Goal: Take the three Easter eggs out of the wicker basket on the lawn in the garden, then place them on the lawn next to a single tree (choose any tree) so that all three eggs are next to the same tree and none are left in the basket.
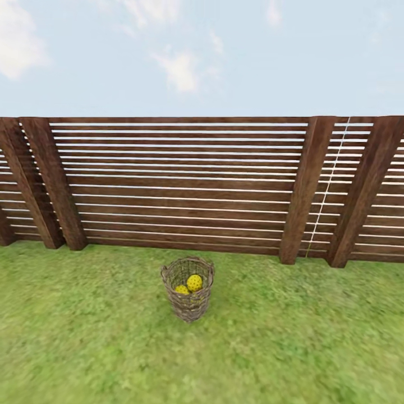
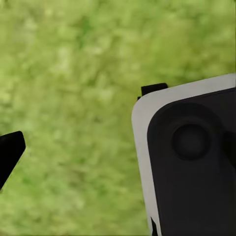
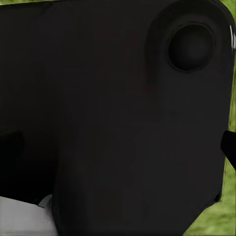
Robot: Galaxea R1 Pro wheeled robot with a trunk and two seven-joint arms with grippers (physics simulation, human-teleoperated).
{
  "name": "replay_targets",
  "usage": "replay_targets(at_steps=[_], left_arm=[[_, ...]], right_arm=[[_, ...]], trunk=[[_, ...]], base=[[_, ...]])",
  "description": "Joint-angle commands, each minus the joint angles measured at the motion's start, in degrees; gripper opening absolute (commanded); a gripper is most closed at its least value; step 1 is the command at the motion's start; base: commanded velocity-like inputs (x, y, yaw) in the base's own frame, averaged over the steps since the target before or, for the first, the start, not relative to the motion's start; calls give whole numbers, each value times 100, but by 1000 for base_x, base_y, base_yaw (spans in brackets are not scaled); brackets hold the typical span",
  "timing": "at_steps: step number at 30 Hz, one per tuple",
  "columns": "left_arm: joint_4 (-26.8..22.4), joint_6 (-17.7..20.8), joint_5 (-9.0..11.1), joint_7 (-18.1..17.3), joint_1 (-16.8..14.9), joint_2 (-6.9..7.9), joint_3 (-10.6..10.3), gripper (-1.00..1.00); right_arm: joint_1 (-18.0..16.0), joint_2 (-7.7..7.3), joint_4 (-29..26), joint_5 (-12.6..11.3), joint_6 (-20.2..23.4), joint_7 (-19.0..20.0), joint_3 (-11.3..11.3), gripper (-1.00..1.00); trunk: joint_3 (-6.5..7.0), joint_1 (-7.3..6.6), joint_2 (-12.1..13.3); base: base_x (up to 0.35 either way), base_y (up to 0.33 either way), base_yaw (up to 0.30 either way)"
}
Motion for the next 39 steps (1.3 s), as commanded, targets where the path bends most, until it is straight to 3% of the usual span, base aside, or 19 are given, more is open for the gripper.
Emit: replay_targets(at_steps=[1,18,39], left_arm=[[3,-18,-12,6,-3,0,-40,100],[3,-21,-12,6,-3,1,-39,100],[3,-24,-12,6,-3,-3,-39,100]], right_arm=[[0,0,4,-4,-23,5,-37,100],[0,-10,31,-3,-27,5,-36,100],[0,-2,17,-6,-28,5,-41,100]], trunk=[[-6,3,-2],[-51,3,-2],[-86,3,-2]], base=[[250,245,0],[258,224,0],[261,24,0]])
